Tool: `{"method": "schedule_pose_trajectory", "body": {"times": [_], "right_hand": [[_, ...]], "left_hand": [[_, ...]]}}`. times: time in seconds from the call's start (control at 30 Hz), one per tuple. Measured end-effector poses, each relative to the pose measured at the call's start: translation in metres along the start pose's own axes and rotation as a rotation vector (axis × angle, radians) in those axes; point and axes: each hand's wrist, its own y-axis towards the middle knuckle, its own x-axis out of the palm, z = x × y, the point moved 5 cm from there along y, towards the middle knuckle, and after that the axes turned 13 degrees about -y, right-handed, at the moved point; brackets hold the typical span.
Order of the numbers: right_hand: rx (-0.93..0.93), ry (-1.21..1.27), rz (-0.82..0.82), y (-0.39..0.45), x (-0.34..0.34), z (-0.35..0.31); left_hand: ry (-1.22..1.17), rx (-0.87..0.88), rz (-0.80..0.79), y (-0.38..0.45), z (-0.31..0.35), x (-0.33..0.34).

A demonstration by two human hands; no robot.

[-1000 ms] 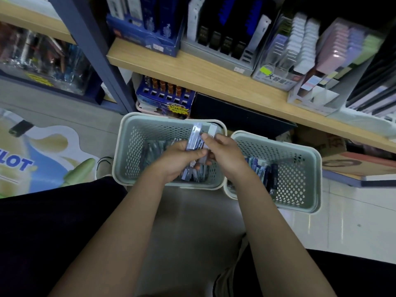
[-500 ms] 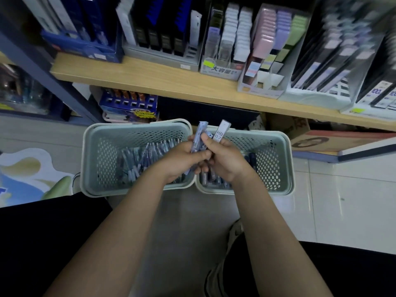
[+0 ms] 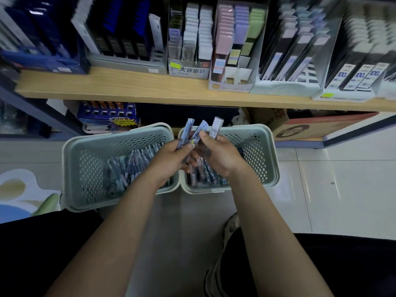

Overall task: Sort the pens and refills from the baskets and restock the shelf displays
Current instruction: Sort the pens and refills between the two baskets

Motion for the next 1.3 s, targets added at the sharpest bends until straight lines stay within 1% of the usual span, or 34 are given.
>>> {"method": "schedule_pose_trajectory", "body": {"times": [0.07, 0.17, 0.23, 0.4, 0.47, 0.53, 0.57, 0.63, 0.67, 0.7, 0.77, 0.8, 0.87, 0.93, 1.07, 1.1, 1.17, 1.3], "right_hand": [[0.018, 0.015, -0.006, 0.001, -0.001, 0.003], [0.033, -0.033, -0.046, 0.002, 0.01, 0.006], [0.072, -0.066, -0.021, 0.002, 0.015, 0.01], [0.076, -0.019, -0.055, 0.003, 0.016, 0.018], [0.097, 0.03, -0.065, 0.005, 0.014, 0.02], [0.114, 0.108, -0.046, 0.009, 0.008, 0.023], [0.122, 0.13, -0.018, 0.011, 0.003, 0.024], [0.154, 0.123, 0.044, 0.015, -0.007, 0.029], [0.172, 0.081, 0.079, 0.016, -0.011, 0.032], [0.193, 0.006, 0.11, 0.016, -0.016, 0.036], [0.243, -0.144, 0.137, 0.018, -0.019, 0.044], [0.271, -0.181, 0.139, 0.019, -0.018, 0.049], [0.329, -0.24, 0.123, 0.021, -0.015, 0.06], [0.379, -0.284, 0.079, 0.02, -0.007, 0.063], [0.389, -0.271, -0.063, 0.031, 0.015, 0.067], [0.363, -0.259, -0.078, 0.036, 0.019, 0.07], [0.358, -0.286, -0.073, 0.043, 0.022, 0.073], [0.341, -0.279, -0.007, 0.047, 0.022, 0.074]], "left_hand": [[0.06, 0.023, 0.01, 0.001, 0.001, -0.001], [0.369, 0.065, -0.025, 0.002, 0.004, 0.005], [0.524, 0.072, -0.046, 0.002, 0.005, 0.01], [0.626, 0.03, -0.112, 0.0, 0.003, 0.008], [0.614, 0.027, -0.117, 0.001, 0.0, 0.005], [0.565, 0.098, -0.063, 0.003, -0.004, -0.001], [0.6, 0.196, -0.001, 0.003, -0.005, -0.006], [0.843, 0.396, 0.175, 0.0, -0.009, -0.016], [0.931, 0.432, 0.234, -0.002, -0.014, -0.02], [0.969, 0.397, 0.242, -0.002, -0.022, -0.024], [0.994, 0.271, 0.174, -0.001, -0.043, -0.031], [1.01, 0.22, 0.132, 0.0, -0.054, -0.035], [1.042, 0.171, 0.084, 0.001, -0.068, -0.039], [1.049, 0.14, 0.072, 0.001, -0.076, -0.042], [0.987, 0.179, 0.058, 0.003, -0.078, -0.046], [0.978, 0.187, 0.051, 0.004, -0.079, -0.047], [0.963, 0.204, 0.028, 0.006, -0.08, -0.05], [0.944, 0.236, -0.024, 0.009, -0.078, -0.054]]}}
